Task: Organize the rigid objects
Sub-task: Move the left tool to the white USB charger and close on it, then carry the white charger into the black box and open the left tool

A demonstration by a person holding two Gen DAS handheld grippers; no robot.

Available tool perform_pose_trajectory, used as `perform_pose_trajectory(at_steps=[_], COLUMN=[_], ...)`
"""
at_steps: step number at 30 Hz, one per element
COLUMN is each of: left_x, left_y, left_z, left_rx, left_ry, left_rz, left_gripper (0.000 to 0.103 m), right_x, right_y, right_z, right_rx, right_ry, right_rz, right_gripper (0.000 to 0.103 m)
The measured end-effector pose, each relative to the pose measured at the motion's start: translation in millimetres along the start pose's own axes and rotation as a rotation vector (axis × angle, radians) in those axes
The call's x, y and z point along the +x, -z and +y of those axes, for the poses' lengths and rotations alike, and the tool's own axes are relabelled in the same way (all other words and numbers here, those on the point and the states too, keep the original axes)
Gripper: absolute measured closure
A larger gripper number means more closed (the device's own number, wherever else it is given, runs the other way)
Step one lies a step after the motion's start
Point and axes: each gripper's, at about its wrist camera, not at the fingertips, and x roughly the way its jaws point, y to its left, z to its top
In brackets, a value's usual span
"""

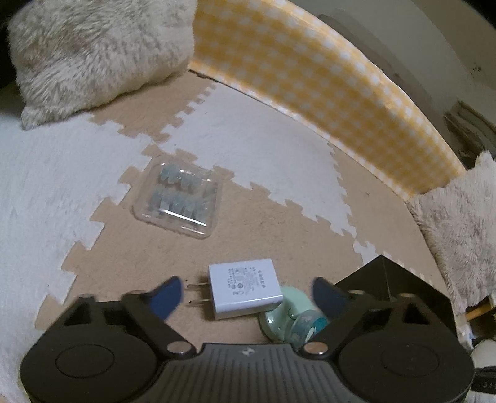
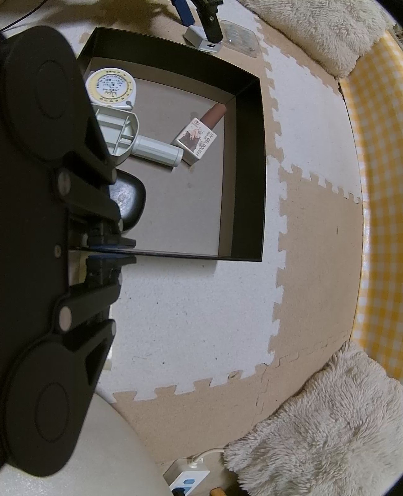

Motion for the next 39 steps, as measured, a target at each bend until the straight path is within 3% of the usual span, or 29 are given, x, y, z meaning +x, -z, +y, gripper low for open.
perform_pose_trajectory(at_steps=[2, 3, 17, 24, 31, 39], left_x=[1, 1, -21, -52, -69, -65], left_y=[0, 0, -1, -1, 14, 37], left_z=[0, 0, 2, -20, -59, -96], left_rx=[0.010, 0.012, 0.043, 0.134, 0.243, 0.364], left_ry=[-0.012, -0.016, 0.020, 0.087, 0.215, 0.285], left_rz=[-0.005, -0.007, -0.053, -0.139, -0.138, -0.119], left_gripper=[0.036, 0.037, 0.038, 0.038, 0.038, 0.038], right_x=[0, 0, -1, 0, 0, 0], right_y=[0, 0, 1, 1, 1, 1], right_z=[0, 0, -1, 2, 2, 1], right_rx=[0.000, 0.000, -0.009, -0.010, -0.009, -0.005], right_ry=[0.000, 0.000, -0.004, 0.002, 0.002, -0.005], right_rz=[0.000, 0.000, -0.005, -0.005, -0.004, -0.006], right_gripper=[0.099, 0.099, 0.099, 0.099, 0.099, 0.099])
